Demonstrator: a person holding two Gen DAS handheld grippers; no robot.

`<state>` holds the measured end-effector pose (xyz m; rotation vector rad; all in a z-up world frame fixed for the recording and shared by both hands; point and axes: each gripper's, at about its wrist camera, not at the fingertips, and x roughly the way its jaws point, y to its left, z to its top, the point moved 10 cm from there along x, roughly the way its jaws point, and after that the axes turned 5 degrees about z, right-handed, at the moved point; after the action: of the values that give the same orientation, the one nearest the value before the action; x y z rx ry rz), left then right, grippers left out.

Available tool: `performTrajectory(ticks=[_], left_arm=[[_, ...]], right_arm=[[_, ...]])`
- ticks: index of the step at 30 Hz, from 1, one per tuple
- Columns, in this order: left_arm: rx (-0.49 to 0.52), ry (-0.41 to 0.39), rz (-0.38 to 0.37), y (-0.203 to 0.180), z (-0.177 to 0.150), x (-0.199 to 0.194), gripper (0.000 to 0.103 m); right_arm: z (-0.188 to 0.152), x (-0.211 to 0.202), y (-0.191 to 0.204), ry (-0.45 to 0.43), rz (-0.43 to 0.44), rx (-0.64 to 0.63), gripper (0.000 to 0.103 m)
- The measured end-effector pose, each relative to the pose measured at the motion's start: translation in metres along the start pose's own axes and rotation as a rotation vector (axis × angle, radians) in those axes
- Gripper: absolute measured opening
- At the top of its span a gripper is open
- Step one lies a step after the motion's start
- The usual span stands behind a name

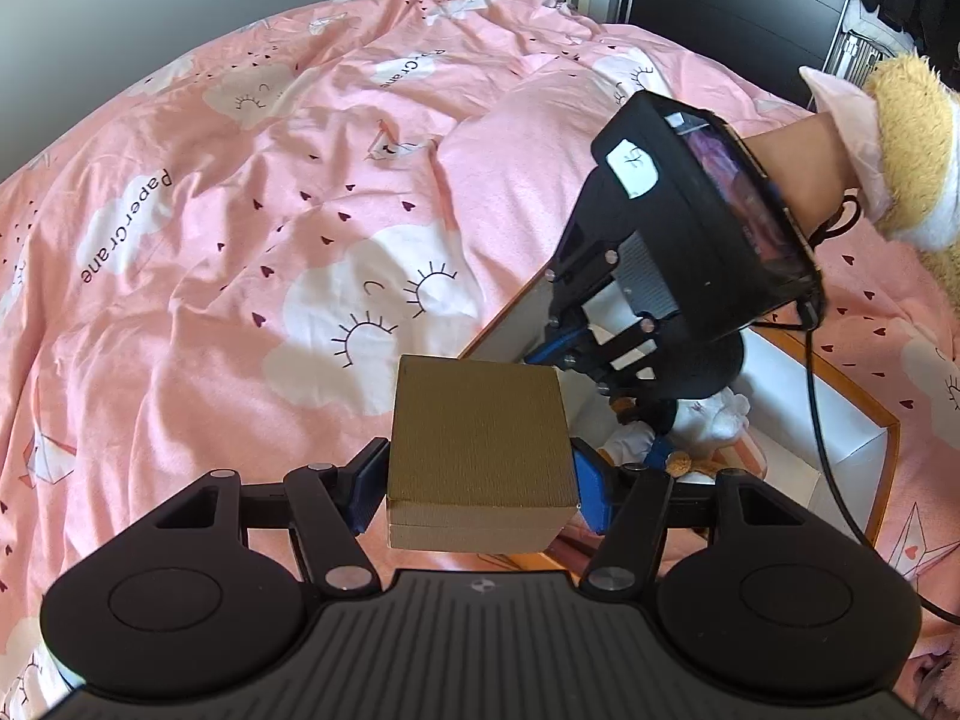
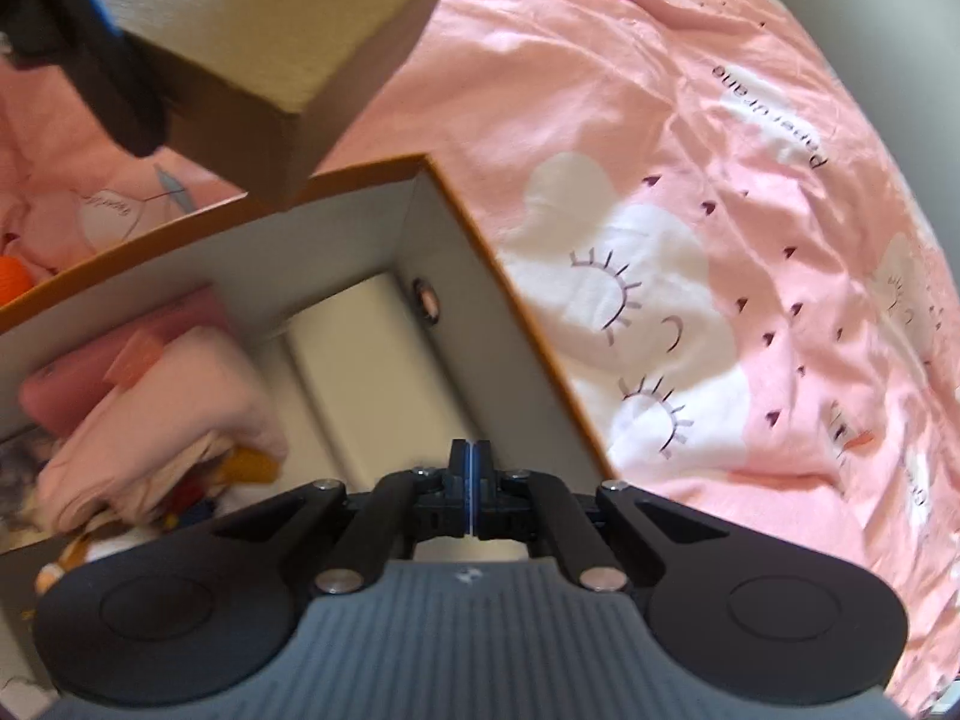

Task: Organize objects
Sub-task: 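Carry the brown cube with the left gripper over the orange box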

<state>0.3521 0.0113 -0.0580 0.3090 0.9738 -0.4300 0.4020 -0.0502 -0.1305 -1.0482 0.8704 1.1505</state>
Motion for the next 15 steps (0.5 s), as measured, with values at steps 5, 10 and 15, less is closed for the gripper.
performTrajectory(ticks=[5,10,15], left_arm=[[0.003,0.007,-0.013,-0.007,0.004,0.01,0.072],[0.05,0.007,-0.042,-0.023,0.011,0.016,0.072],[0.139,-0.012,-0.078,-0.048,0.025,0.029,0.072]], right_arm=[[-0.014,0.026,-0.004,0.053,-0.032,0.053,0.0],[-0.016,0.021,-0.001,0.013,-0.059,0.047,0.0],[-0.032,-0.041,-0.022,-0.082,-0.151,0.127,0.0]])
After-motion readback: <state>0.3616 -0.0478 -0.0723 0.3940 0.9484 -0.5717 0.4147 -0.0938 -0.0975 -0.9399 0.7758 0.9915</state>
